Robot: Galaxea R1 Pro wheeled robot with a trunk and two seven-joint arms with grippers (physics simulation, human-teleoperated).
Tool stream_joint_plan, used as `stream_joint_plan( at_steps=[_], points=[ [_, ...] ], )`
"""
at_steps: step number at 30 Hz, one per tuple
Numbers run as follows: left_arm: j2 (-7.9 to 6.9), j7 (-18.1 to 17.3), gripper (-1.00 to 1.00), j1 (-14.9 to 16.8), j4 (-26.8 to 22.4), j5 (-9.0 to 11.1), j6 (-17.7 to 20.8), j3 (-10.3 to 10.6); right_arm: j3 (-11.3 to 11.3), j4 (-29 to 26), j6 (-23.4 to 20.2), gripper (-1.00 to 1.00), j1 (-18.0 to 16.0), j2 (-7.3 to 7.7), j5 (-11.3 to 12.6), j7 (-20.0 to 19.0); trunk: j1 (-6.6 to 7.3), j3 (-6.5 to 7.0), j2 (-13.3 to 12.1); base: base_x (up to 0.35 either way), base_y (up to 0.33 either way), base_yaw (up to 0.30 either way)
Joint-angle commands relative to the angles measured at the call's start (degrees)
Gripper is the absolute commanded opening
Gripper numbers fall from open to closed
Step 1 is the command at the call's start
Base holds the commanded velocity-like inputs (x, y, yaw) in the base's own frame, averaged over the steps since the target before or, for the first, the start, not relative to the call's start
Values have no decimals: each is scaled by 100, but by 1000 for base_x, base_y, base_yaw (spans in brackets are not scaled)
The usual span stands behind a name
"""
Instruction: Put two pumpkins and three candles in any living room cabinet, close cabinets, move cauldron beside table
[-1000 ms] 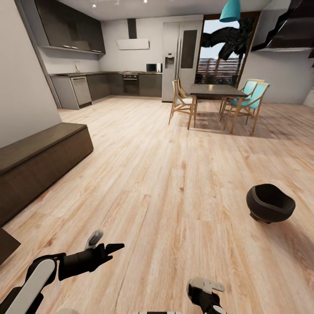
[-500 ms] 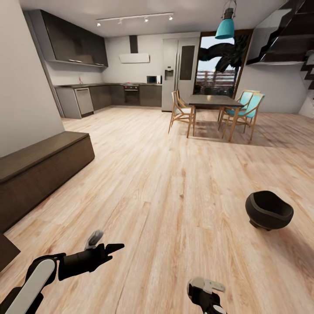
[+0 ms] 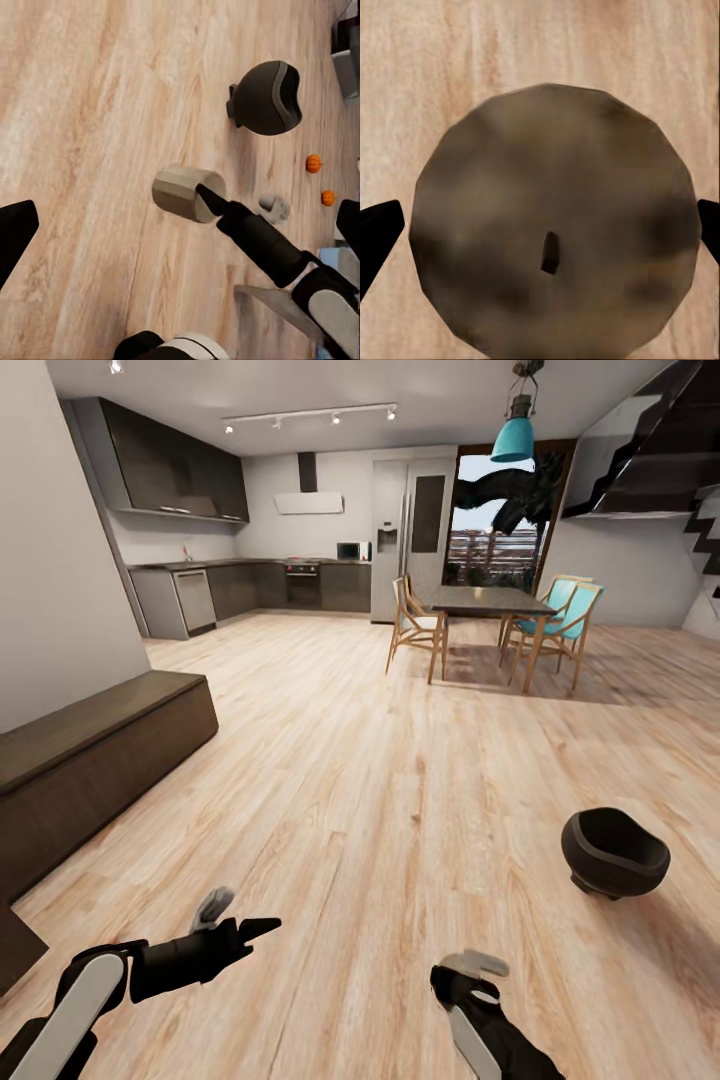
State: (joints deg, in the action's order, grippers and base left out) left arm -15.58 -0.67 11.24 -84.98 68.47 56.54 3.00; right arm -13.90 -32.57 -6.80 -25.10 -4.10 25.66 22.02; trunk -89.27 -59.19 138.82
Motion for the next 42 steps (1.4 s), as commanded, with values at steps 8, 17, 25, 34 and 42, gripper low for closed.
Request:
stream_joint_plan(
  at_steps=[8, 17, 25, 34, 42],
  points=[
    [23, 17, 100, 32, 7, -1287, -23, -19, -13, -1529, -1954, -100, -12, 6, 137, 743, 177, 138, -320, 0, 0, 0],
    [28, 28, 100, 94, 236, -2625, -38, -396, -20, -1653, -2092, -100, -12, -2, 141, 727, 375, 300, -681, 0, 0, 0],
    [158, 1461, 100, 121, 427, -3287, -67, -594, -8, -1674, -2089, -100, -12, -3, 148, 762, 528, 425, -962, 0, 0, 0],
    [389, 2001, 100, 115, 699, -3325, -180, -559, -9, -1674, -2097, -100, -12, -3, 150, 768, 528, 440, -962, 0, 0, 171],
    [391, 2001, 100, 115, 1429, -3345, -593, -555, -31, -1674, -2089, -100, -12, -8, 142, 762, 528, 461, -962, -23, 85, 271]
  ],
)
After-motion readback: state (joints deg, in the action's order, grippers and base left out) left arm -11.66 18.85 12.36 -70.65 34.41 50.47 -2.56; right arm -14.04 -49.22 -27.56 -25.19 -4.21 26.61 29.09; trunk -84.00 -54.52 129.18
